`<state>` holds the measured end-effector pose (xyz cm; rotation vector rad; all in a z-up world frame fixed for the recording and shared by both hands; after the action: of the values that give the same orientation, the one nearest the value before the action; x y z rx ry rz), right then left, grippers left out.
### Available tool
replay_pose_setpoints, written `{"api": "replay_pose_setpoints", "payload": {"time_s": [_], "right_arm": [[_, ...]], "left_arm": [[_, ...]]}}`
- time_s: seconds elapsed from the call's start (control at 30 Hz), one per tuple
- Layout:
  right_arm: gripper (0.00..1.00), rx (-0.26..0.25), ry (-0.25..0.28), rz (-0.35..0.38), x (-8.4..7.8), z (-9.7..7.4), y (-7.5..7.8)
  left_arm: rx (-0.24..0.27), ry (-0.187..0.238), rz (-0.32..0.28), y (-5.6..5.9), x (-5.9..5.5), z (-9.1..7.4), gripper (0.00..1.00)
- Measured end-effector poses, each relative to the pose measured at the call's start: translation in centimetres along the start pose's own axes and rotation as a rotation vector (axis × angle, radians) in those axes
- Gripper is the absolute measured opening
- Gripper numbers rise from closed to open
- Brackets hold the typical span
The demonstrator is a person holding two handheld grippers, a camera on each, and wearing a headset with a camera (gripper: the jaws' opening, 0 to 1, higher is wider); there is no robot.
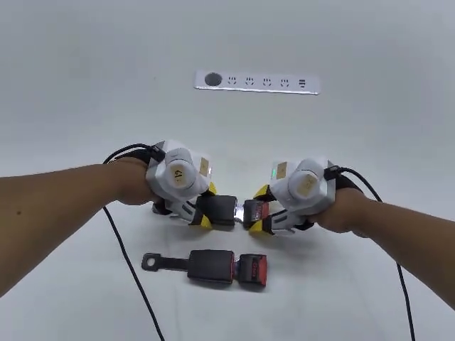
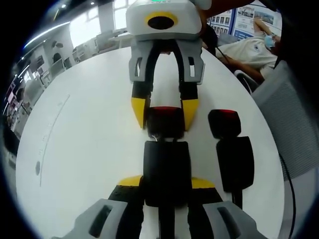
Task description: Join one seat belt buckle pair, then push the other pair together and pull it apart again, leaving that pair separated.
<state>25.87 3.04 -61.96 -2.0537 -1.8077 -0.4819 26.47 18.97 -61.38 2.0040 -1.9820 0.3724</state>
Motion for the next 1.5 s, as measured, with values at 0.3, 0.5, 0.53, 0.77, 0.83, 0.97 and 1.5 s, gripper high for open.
{"api": "replay_pose_setpoints", "payload": {"time_s": [0.3, 0.5, 0.53, 0.77, 0.83, 0.97, 1.5], "right_arm": [[0.35, 0.004, -0.001, 0.001, -0.8, -0.5, 0.3], [0.35, 0.005, 0.014, 0.003, -0.8, -0.6, 0.2], [0.35, 0.004, 0.015, 0.002, -0.9, -0.7, 0.2], [0.35, 0.006, 0.018, 0.005, -2.2, -1.5, 0.4], [0.35, 0.005, 0.021, 0.01, -2.5, -1.8, 0.4], [0.35, -0.002, 0.017, 0.018, -3.2, -2.0, 0.8], [0.35, -0.016, 0.03, 0.039, -6.1, -3.6, 0.6]], "left_arm": [[-0.002, 0.007, -0.005, 0.1, -0.1, 0.0, 0.34], [-0.003, 0.012, -0.007, 0.0, -0.2, -0.1, 0.34], [-0.003, 0.013, -0.008, 0.0, -0.2, -0.2, 0.34], [-0.003, 0.014, -0.01, -0.1, -0.3, -0.1, 0.34], [-0.003, 0.015, -0.01, -0.1, -0.3, -0.1, 0.34], [-0.002, 0.018, -0.014, -0.1, -0.2, -0.2, 0.34], [0.002, 0.027, -0.027, -0.1, -0.3, -0.1, 0.34]]}}
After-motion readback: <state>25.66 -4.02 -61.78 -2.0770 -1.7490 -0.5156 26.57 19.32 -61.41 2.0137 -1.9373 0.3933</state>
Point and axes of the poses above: the centre of the closed fingertips' face, and the gripper's own axes: z roughly forward along the fingers, y roughly to its right, x roughly out of its top, the point moved 9 cm from there along -z, roughly backward along the fingers, and after that the axes turned 9 degrees about -y, right-handed, at the moved point
